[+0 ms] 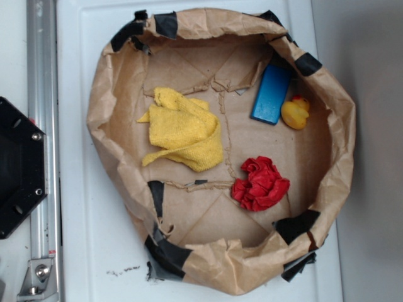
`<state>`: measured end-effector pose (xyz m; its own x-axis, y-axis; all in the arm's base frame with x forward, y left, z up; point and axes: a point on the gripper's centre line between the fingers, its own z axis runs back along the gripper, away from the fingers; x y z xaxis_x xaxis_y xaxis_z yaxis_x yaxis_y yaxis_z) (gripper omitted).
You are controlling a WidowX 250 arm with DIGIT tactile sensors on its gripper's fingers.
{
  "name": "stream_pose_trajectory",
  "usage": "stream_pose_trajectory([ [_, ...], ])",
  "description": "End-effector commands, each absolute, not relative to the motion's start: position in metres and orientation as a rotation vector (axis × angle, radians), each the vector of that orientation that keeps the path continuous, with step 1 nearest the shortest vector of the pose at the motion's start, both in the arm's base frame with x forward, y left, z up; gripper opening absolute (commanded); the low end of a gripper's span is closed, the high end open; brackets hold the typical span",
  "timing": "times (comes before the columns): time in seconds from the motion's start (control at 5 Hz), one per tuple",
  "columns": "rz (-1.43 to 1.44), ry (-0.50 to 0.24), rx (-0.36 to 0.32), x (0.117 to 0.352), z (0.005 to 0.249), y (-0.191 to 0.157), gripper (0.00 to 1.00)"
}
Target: Grab the yellow cloth.
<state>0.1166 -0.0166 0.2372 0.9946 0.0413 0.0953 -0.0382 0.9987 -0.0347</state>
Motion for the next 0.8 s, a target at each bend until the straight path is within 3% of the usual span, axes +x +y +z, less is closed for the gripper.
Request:
stream_pose_trajectory([
  [0.0, 0.040, -0.096, -0.033, 0.117, 0.237, -0.017, 1.00],
  [0.2, -0.048, -0.112, 0.032, 0.157, 0.229, 0.002, 1.00],
  [0.4, -0.102, -0.073, 0.005, 0.201, 0.196, 0.021, 1.00],
  [0.6, -0.089, 0.048, -0.036, 0.216, 0.144, 0.043, 1.00],
])
